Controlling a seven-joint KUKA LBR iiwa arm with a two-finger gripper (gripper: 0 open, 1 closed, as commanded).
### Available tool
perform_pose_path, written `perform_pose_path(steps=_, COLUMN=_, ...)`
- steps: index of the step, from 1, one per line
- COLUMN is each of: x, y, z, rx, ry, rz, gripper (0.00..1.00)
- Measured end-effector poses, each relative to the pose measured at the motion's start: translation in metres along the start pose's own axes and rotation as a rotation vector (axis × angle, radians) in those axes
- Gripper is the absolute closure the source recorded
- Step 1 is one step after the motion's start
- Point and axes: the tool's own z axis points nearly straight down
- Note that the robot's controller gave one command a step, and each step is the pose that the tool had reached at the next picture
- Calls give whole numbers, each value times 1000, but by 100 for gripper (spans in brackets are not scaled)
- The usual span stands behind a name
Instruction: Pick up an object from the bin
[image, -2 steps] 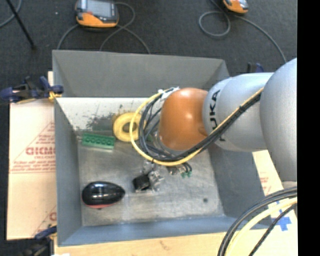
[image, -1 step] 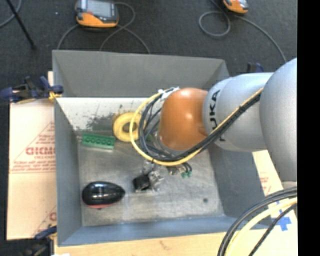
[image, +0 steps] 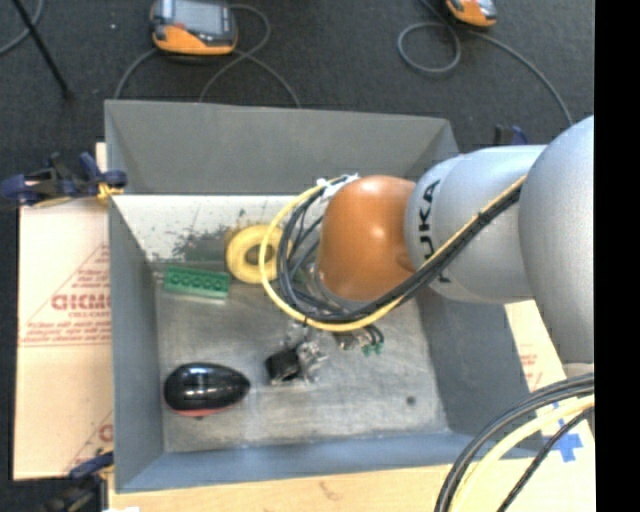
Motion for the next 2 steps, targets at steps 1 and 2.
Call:
perform_pose_path(steps=1, x=0, y=0, z=0, rx=0, ry=0, rz=1, gripper=100)
perform_pose_path(steps=2, x=0, y=0, z=0, rx=0, ry=0, rz=1, gripper=100)
